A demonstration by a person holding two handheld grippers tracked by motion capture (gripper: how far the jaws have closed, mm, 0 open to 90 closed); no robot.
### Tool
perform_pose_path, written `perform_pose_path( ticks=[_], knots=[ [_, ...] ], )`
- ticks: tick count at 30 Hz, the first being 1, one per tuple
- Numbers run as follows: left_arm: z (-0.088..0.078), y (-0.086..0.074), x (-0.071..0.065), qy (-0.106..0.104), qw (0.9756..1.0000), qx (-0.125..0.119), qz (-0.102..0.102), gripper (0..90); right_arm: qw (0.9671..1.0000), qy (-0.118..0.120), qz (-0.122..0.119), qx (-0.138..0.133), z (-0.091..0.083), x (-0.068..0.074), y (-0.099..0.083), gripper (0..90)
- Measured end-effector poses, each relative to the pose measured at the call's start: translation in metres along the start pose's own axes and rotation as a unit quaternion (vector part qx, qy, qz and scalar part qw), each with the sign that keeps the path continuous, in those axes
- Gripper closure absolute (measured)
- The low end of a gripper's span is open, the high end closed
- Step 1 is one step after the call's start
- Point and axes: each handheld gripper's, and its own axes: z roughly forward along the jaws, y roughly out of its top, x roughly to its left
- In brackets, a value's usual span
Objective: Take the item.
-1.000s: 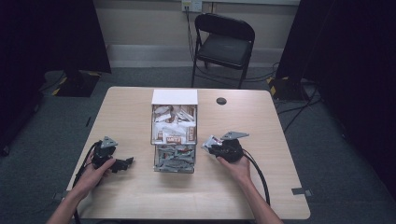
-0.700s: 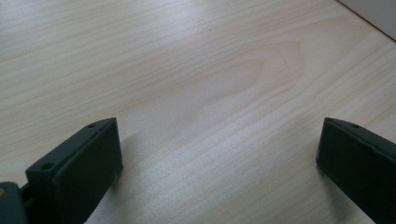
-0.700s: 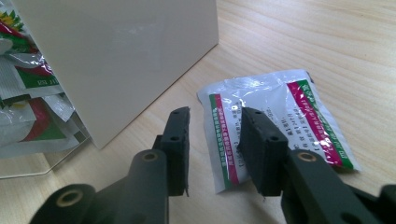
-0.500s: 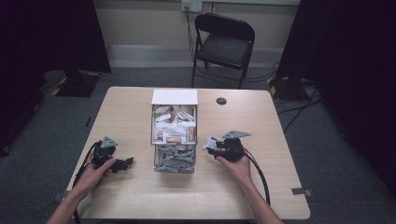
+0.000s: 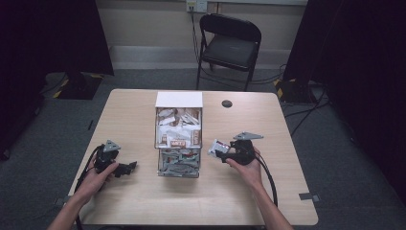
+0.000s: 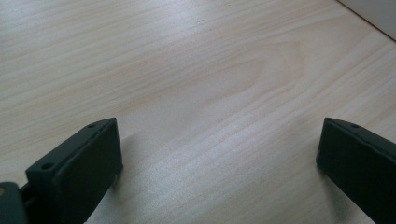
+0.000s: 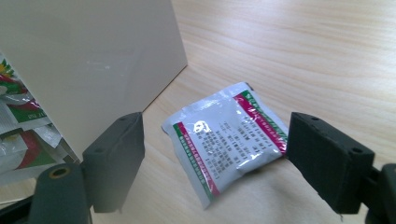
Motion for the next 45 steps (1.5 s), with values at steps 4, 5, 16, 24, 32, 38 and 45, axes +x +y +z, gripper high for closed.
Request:
perform_pose_path(
  ticks=[4, 5, 16, 24, 32, 38, 45],
  knots=[
    [0.000, 0.000, 0.000, 0.000, 1.0000, 0.000, 0.000, 0.0, 1.0000, -0.002, 0.004, -0.001, -0.008, 0.000, 0.002, 17.5],
    [0.000, 0.000, 0.000, 0.000, 1.0000, 0.000, 0.001, 0.0, 1.0000, -0.003, 0.005, -0.002, -0.010, 0.000, 0.003, 17.3],
    [0.000, 0.000, 0.000, 0.000, 1.0000, 0.000, 0.001, 0.0, 0.9993, -0.038, 0.009, -0.001, -0.042, -0.001, 0.005, 14.9],
    [0.000, 0.000, 0.000, 0.000, 1.0000, 0.000, 0.000, 0.0, 0.9981, -0.053, 0.027, -0.019, -0.064, -0.007, -0.003, 14.8],
    [-0.001, 0.000, 0.000, -0.001, 1.0000, 0.002, 0.003, 0.0, 0.9965, -0.072, 0.036, -0.024, -0.093, -0.012, -0.012, 14.8],
    [-0.001, 0.000, 0.000, -0.001, 1.0000, 0.002, 0.003, 0.0, 0.9953, -0.085, 0.043, -0.019, -0.106, -0.018, -0.022, 15.1],
    [-0.001, 0.000, 0.000, -0.001, 1.0000, 0.001, 0.003, 0.0, 0.9929, -0.104, 0.055, -0.015, -0.117, -0.027, -0.031, 15.6]
  ],
)
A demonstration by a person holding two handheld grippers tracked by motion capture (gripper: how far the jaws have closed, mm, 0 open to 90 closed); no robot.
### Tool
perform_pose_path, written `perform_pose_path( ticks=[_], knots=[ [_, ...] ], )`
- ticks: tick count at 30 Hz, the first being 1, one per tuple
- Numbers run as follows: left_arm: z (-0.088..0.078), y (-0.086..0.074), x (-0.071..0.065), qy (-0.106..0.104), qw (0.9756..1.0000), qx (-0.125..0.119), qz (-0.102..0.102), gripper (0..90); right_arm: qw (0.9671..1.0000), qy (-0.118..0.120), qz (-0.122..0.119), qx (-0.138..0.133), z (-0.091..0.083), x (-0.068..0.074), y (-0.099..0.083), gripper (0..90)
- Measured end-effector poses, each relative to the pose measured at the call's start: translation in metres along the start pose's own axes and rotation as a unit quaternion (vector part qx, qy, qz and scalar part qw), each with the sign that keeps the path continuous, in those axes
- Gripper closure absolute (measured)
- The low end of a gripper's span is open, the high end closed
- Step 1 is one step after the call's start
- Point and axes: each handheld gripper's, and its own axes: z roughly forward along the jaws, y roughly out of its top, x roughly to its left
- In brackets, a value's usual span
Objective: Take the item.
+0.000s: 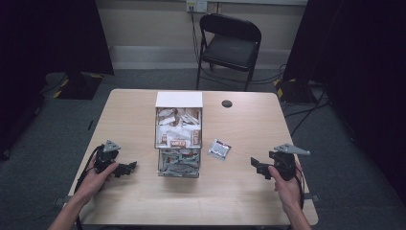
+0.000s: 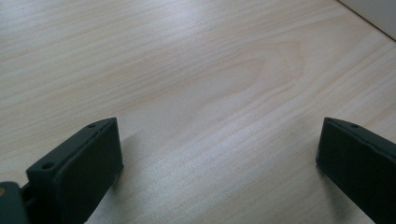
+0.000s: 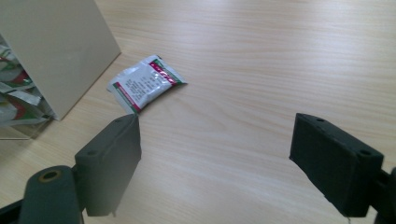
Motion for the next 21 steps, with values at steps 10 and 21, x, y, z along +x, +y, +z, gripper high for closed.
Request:
perform_pose_path(
  ticks=[10, 21],
  knots=[
    [0.000, 0.000, 0.000, 0.000, 1.0000, 0.000, 0.000, 0.0, 0.9992, -0.033, 0.018, 0.013, -0.007, -0.023, -0.018, 15.3],
    [0.000, 0.000, 0.000, 0.000, 1.0000, 0.000, 0.000, 0.0, 0.9958, -0.066, 0.036, 0.052, -0.004, -0.044, -0.039, 15.0]
  ],
)
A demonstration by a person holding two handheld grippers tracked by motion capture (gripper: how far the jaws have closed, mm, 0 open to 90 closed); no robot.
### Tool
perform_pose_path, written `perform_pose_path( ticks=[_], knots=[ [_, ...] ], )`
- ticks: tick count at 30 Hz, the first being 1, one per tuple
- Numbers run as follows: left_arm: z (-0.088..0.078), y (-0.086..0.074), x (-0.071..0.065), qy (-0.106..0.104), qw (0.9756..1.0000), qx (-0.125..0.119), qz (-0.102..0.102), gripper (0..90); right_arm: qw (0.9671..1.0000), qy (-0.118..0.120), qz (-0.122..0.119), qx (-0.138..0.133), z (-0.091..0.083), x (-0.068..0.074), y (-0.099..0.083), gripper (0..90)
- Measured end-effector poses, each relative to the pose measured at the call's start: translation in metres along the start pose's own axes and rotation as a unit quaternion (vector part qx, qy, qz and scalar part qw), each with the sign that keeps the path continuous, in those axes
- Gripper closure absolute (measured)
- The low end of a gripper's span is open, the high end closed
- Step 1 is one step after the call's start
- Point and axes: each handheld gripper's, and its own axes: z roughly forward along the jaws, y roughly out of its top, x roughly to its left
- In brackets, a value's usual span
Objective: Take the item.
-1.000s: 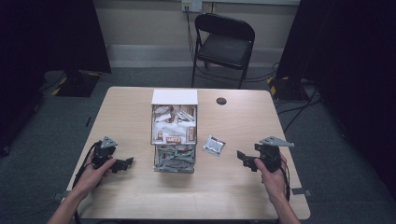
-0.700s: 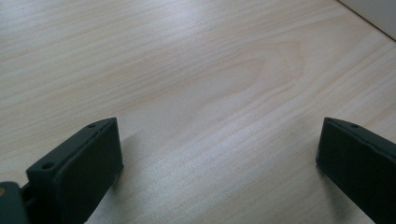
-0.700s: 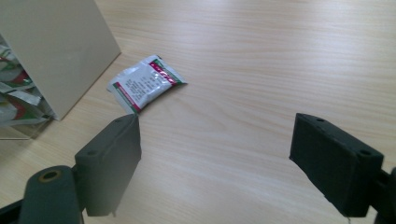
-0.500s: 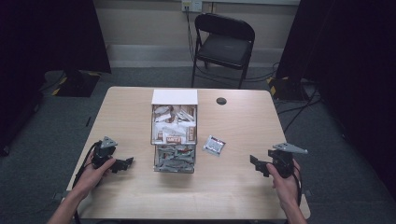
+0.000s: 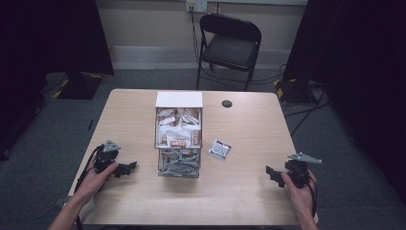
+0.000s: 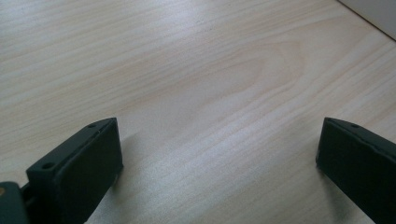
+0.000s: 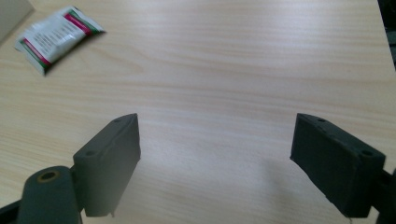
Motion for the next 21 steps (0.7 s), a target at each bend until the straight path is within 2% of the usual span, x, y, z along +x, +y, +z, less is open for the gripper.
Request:
perform_pose_path(
  ticks=[3, 7, 10, 13, 14, 21],
  knots=[
    [0.000, 0.000, 0.000, 0.000, 1.0000, -0.001, -0.001, 0.0, 0.9998, -0.002, -0.001, 0.020, 0.005, -0.002, -0.005, 15.0],
    [0.000, 0.000, 0.000, 0.000, 1.0000, 0.000, 0.000, 0.0, 0.9991, -0.023, -0.004, 0.035, 0.009, -0.003, -0.008, 14.9],
    [0.000, 0.000, 0.000, 0.000, 1.0000, 0.000, 0.000, 0.0, 0.9986, -0.028, -0.010, 0.042, 0.012, -0.001, -0.010, 14.5],
    [0.000, 0.000, 0.000, 0.000, 1.0000, -0.001, -0.001, 0.0, 0.9977, -0.047, -0.031, 0.039, 0.016, 0.006, -0.012, 13.7],
    [0.000, 0.000, 0.000, 0.000, 1.0000, 0.000, 0.000, 0.0, 0.9976, -0.046, -0.035, 0.036, 0.017, 0.009, -0.012, 13.7],
    [0.000, 0.000, 0.000, 0.000, 1.0000, 0.000, 0.001, 0.0, 0.9981, -0.048, -0.036, 0.007, 0.022, 0.014, -0.016, 10.8]
  ],
)
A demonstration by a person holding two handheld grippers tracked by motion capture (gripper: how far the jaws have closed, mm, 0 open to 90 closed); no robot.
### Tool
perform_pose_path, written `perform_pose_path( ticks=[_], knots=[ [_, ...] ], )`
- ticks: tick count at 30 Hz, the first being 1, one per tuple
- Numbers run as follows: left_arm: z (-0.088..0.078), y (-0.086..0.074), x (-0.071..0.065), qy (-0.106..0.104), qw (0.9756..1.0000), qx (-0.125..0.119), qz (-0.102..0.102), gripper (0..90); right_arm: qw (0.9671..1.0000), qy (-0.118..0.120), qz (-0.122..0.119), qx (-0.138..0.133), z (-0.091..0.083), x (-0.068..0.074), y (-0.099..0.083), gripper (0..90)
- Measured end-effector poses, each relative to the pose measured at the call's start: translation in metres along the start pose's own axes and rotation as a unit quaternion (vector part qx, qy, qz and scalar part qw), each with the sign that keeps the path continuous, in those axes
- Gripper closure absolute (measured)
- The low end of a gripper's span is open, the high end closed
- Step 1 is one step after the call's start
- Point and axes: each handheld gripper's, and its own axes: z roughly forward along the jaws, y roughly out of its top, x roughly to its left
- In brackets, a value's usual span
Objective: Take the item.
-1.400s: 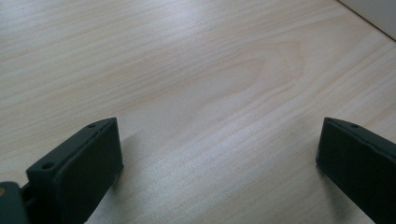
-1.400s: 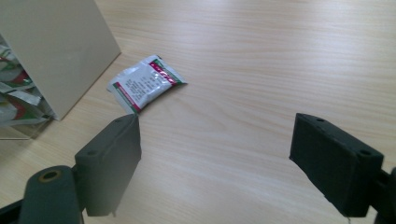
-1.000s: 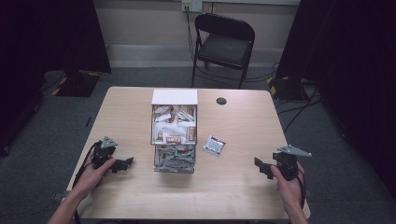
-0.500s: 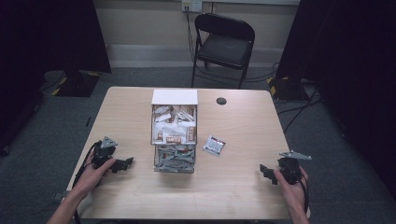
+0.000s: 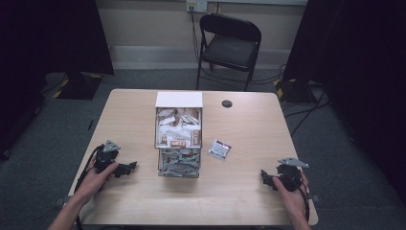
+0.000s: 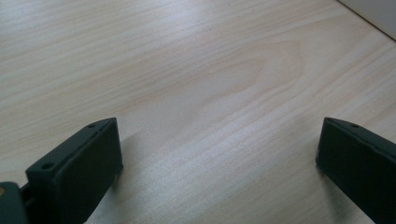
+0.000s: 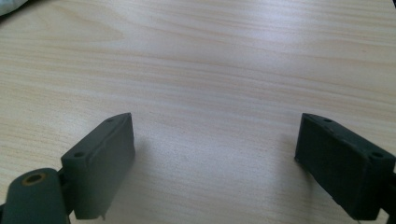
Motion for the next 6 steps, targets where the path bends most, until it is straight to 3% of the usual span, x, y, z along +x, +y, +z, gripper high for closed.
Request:
perform_pose_path(
  ticks=[6],
  knots=[
    [-0.0001, 0.0000, 0.0000, 0.001, 1.0000, 0.000, 0.000, 0.0, 1.0000, -0.002, 0.003, -0.003, 0.0005, 0.0007, -0.0005, 10.3]
  ],
)
